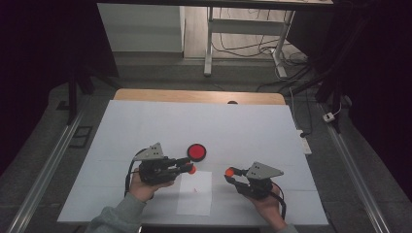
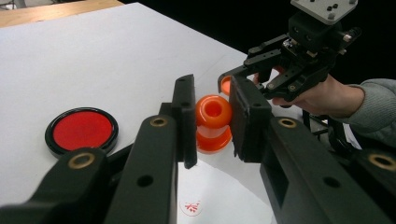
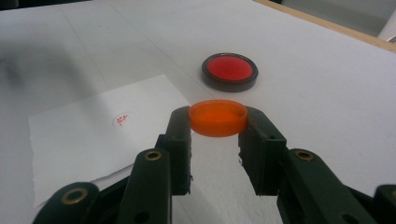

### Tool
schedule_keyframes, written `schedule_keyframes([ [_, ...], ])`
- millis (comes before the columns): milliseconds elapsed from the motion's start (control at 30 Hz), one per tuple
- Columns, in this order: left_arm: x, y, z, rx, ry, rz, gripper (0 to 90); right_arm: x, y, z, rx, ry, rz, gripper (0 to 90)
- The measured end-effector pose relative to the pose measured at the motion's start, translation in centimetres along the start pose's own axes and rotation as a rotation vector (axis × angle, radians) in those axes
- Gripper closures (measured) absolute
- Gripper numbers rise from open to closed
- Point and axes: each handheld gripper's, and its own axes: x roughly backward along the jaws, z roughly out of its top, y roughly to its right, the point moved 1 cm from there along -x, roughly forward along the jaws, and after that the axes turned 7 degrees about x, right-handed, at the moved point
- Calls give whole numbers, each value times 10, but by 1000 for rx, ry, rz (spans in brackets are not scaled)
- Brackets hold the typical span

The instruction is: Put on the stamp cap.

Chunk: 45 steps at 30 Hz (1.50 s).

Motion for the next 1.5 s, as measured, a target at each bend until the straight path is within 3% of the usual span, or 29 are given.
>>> schedule_keyframes([
  [600, -1, 1, 0, -4, 3, -3, 729, -17, -13, 12, 17, 13, 46, 646],
  [1500, -14, 7, 2, -11, 1, -22, 728, -25, -22, 20, 27, 30, 73, 646],
])
